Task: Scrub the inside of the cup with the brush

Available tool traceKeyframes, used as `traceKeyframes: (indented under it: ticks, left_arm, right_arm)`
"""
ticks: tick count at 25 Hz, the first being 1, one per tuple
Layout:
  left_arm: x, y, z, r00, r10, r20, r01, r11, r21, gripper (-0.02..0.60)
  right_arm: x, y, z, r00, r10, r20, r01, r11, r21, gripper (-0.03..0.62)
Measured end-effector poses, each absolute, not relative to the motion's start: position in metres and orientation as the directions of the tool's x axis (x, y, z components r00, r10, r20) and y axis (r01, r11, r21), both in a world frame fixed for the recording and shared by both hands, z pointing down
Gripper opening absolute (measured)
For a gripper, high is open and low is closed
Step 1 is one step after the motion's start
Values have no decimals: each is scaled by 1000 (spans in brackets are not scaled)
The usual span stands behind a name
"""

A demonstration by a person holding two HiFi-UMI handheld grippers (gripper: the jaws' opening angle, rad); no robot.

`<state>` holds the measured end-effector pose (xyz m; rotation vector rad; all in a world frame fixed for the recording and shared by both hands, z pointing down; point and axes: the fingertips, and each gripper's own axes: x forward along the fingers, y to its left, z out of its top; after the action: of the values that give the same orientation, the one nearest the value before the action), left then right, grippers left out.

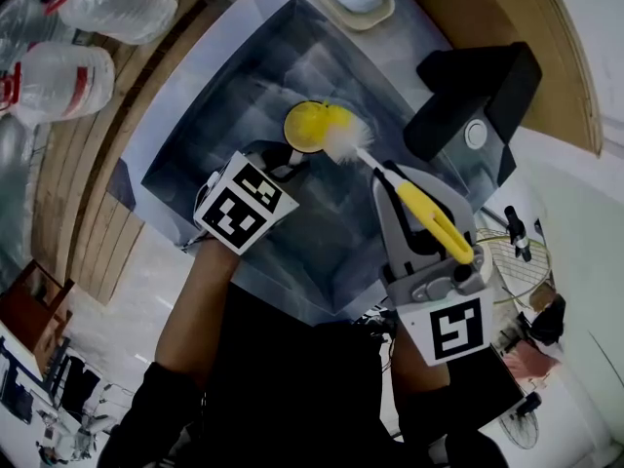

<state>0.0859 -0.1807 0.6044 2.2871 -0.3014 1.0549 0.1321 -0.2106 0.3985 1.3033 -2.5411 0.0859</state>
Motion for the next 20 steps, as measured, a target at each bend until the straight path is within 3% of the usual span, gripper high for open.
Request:
traceKeyframes:
  ticks: [8, 15, 20]
  left_arm:
    - [88, -180, 604, 658, 47, 752, -421, -804, 419, 66]
    - [88, -179, 605, 664, 50, 746, -431, -789, 437, 66]
    - [86, -181, 605, 672, 62, 738, -427, -782, 455, 66]
  right_arm:
    - [120, -214, 473, -555, -736, 389, -804, 594, -22, 41]
    - [119, -200, 417, -606, -729, 318, -768, 640, 6, 40]
    - [110, -184, 407, -643, -684, 345, -713, 699, 57, 41]
